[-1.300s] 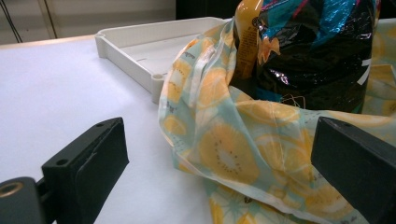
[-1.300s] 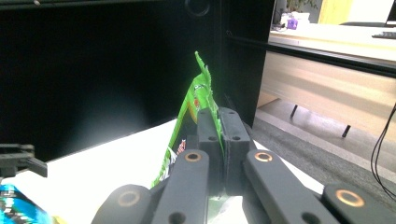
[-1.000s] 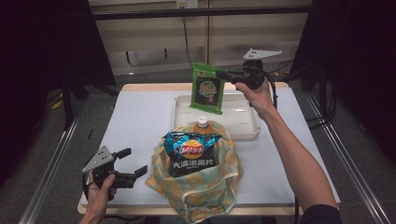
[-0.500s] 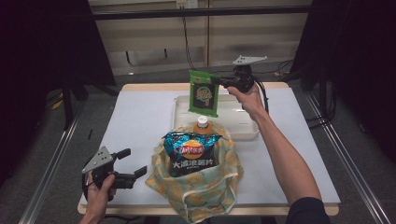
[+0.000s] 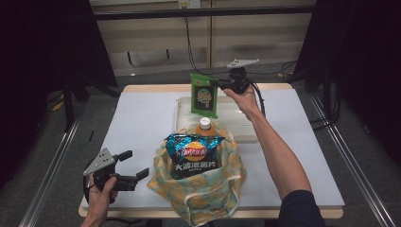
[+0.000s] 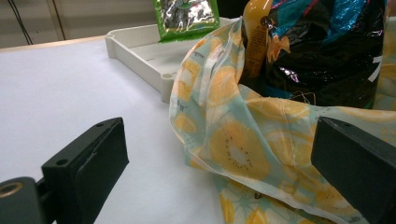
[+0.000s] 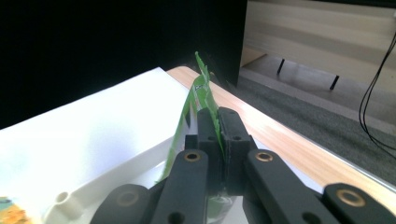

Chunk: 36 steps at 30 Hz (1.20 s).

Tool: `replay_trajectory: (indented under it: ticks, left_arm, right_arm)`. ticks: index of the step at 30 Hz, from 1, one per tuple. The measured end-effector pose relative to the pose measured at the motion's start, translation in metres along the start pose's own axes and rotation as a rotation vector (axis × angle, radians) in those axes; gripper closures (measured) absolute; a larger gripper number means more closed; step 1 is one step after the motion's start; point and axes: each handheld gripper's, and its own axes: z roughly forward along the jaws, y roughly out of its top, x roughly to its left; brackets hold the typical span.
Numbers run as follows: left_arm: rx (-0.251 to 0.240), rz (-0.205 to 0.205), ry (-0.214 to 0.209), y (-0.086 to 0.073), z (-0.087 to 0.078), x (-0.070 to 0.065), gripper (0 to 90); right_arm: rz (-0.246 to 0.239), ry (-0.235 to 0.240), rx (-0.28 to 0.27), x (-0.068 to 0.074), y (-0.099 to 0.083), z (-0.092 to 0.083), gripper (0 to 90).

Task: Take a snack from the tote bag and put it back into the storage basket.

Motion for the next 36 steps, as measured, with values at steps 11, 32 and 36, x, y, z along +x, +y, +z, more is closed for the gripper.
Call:
replay_trajectory:
  ticks: [11,32,36]
  left_arm:
    - [-0.008,-0.011,0.001,0.0,0.0,0.0,3.6]
    - [-0.002,-0.001,0.005,0.0,-0.001,-0.002,3.6]
    - [-0.005,0.01,0.0,0.0,-0.002,-0.003,3.6]
  right_arm:
    - [0.043,0.003,0.01,-0.01,-0.012,0.023,88.6]
    - [0.028,-0.018,0.085,-0.015,-0.015,0.065,86.8]
    - [0.044,-0.047,0.089,-0.02,-0.02,0.07,85.6]
